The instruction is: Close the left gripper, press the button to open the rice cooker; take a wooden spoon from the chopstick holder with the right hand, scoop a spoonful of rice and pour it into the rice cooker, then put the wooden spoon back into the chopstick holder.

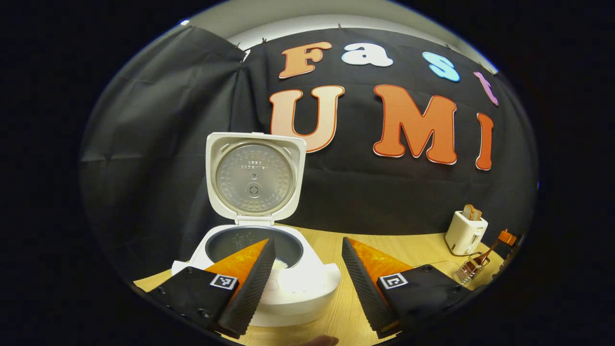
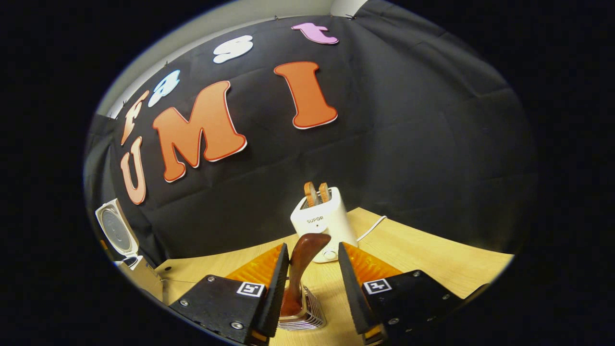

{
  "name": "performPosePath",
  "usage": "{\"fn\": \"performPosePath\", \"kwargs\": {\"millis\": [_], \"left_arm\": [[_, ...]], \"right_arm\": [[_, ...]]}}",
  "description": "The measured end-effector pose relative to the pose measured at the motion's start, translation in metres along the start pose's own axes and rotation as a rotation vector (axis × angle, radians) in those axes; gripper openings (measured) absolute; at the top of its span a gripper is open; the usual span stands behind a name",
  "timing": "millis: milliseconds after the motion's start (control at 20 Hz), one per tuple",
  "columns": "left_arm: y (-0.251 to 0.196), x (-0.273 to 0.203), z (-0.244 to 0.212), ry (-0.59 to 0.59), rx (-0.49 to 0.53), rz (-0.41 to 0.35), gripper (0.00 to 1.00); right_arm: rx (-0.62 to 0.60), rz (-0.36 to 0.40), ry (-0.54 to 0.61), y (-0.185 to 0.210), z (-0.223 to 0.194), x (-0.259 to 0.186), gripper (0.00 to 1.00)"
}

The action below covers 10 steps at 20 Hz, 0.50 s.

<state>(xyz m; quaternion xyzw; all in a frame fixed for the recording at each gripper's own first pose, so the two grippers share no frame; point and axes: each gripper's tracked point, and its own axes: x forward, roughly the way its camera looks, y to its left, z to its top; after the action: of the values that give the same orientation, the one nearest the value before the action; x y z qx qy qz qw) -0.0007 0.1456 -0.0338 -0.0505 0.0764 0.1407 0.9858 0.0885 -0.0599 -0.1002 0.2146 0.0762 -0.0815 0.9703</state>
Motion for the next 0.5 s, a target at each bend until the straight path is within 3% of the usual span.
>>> {"fn": "performPosePath", "kwargs": {"millis": [300,500], "left_arm": [[0.028,0.029,0.047,-0.012,0.035,0.048,0.92],[0.046,0.050,0.075,0.003,0.036,0.091,0.90]], "right_arm": [[-0.084,-0.054,-0.093,-0.015,0.045,-0.026,0.75],[-0.094,-0.035,-0.163,-0.009,0.078,-0.053,0.78]]}}
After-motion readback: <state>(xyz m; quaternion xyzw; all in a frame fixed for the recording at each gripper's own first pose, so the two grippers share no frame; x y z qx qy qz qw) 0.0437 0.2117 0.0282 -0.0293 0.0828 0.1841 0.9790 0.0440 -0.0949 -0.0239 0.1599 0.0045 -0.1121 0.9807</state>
